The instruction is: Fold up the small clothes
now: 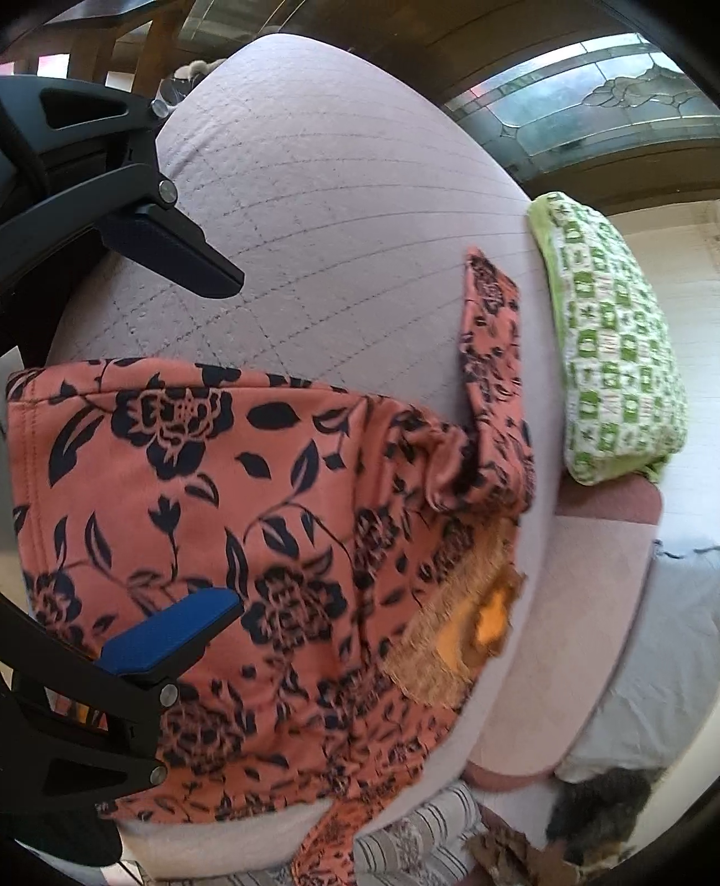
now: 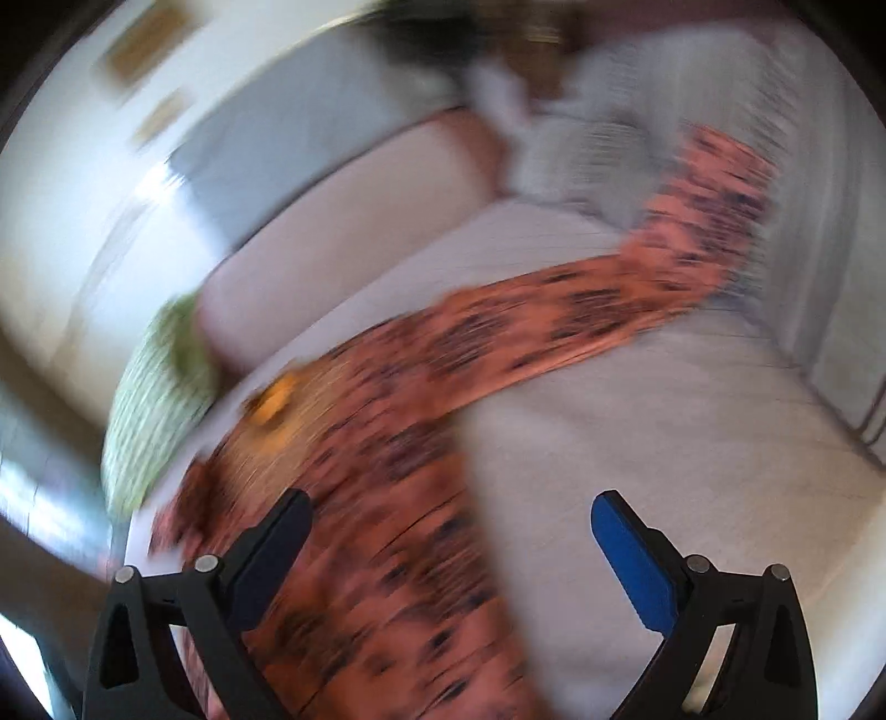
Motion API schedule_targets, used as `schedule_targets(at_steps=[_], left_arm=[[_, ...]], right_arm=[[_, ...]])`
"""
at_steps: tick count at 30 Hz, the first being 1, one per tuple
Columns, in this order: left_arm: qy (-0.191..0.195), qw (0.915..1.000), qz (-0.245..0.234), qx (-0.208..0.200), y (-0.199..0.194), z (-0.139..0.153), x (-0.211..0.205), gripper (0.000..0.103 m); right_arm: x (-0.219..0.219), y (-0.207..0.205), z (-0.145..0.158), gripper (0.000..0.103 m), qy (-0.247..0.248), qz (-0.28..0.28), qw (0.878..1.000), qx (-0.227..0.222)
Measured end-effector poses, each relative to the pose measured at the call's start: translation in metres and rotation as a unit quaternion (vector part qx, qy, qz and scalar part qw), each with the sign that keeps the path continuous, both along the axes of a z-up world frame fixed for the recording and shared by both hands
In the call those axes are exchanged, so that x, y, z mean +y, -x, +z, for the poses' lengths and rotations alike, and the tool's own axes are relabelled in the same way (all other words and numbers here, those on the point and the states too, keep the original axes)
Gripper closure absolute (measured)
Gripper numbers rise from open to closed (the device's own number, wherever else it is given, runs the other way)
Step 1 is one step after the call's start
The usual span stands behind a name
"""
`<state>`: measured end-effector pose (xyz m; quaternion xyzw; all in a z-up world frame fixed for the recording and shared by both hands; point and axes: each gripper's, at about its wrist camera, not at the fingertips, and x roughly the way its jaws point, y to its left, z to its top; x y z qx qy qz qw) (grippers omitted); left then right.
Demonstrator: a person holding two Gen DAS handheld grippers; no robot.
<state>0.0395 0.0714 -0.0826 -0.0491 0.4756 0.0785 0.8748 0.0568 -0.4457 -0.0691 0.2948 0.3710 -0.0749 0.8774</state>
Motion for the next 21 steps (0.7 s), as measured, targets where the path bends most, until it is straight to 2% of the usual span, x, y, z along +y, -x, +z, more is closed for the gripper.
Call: schedule_targets(at_steps=[2, 4, 6, 10, 12, 13, 14, 15, 16, 18, 20, 21], left_arm=[[-0.007, 0.9999, 0.000, 0.013, -0.007, -0.009, 0.000, 0.000], [-0.013, 0.9995, -0.001, 0.028, -0.014, -0.019, -0.001, 0.000], [-0.014, 0.9992, -0.003, 0.037, -0.020, -0.025, -0.002, 0.000], [-0.014, 0.9990, -0.007, 0.041, -0.030, -0.030, -0.001, 0.000], [0.005, 0.9995, -0.007, 0.031, -0.033, -0.031, 0.001, 0.000], [0.007, 0.9995, -0.007, 0.031, -0.034, -0.032, 0.003, 0.000], [0.009, 0.9995, -0.008, 0.030, -0.035, -0.033, 0.005, 0.000], [0.009, 0.9995, -0.007, 0.029, -0.035, -0.033, 0.008, 0.000], [0.009, 0.9996, -0.006, 0.025, -0.034, -0.034, 0.013, 0.000], [0.008, 0.9999, 0.001, 0.015, -0.031, -0.035, 0.021, 0.000], [0.014, 0.9998, 0.013, 0.008, -0.029, -0.037, 0.033, 0.000], [0.020, 0.9996, 0.019, 0.005, -0.029, -0.039, 0.038, 0.000]], right_arm=[[-0.052, -0.013, -0.015, 0.015, -0.040, -0.058, 0.998, 0.005], [-0.097, -0.030, -0.029, 0.029, -0.061, -0.106, 0.992, 0.012], [-0.135, -0.051, -0.045, 0.034, -0.076, -0.153, 0.985, 0.034], [-0.181, -0.085, -0.069, 0.034, -0.103, -0.220, 0.968, 0.057], [-0.192, -0.098, -0.076, 0.035, -0.115, -0.251, 0.959, 0.057], [-0.195, -0.103, -0.077, 0.047, -0.112, -0.262, 0.957, 0.054], [-0.197, -0.110, -0.076, 0.060, -0.107, -0.268, 0.956, 0.048], [-0.201, -0.115, -0.080, 0.081, -0.100, -0.264, 0.958, 0.052], [-0.201, -0.125, -0.078, 0.087, -0.085, -0.260, 0.960, 0.063], [-0.193, -0.138, -0.067, 0.096, -0.070, -0.242, 0.966, 0.055], [-0.163, -0.159, -0.026, 0.097, 0.000, -0.187, 0.982, 0.025], [-0.145, -0.165, -0.007, 0.097, 0.019, -0.161, 0.987, 0.010]])
